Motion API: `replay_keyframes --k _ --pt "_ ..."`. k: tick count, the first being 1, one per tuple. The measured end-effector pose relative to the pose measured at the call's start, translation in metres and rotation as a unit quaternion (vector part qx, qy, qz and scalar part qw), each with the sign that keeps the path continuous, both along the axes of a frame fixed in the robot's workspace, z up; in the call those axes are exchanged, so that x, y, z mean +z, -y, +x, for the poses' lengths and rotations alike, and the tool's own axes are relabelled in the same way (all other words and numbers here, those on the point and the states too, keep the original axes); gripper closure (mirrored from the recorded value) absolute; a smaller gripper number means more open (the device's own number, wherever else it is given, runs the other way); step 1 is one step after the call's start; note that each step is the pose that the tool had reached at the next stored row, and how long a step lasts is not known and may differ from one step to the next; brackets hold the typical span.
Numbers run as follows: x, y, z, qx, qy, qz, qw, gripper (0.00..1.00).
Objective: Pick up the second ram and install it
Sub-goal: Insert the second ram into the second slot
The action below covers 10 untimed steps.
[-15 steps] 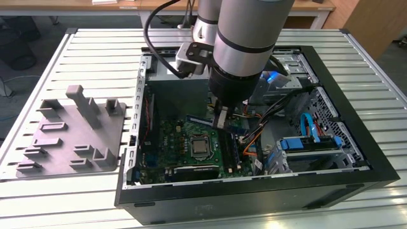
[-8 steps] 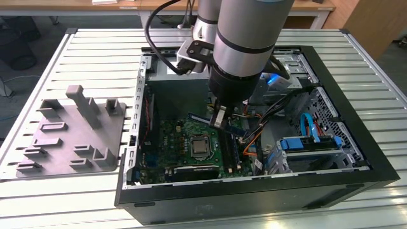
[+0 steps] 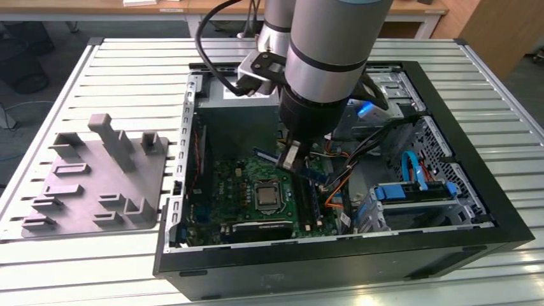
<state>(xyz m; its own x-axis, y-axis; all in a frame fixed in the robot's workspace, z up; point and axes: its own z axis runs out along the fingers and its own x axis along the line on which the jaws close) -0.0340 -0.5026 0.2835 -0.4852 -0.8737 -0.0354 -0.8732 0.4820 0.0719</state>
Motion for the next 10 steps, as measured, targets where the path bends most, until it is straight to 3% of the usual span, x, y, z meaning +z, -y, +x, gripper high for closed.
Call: replay_keyframes --k 10 --pt "-0.0002 0.0 0.0 -0.049 0.0 0.0 0.9988 0.86"
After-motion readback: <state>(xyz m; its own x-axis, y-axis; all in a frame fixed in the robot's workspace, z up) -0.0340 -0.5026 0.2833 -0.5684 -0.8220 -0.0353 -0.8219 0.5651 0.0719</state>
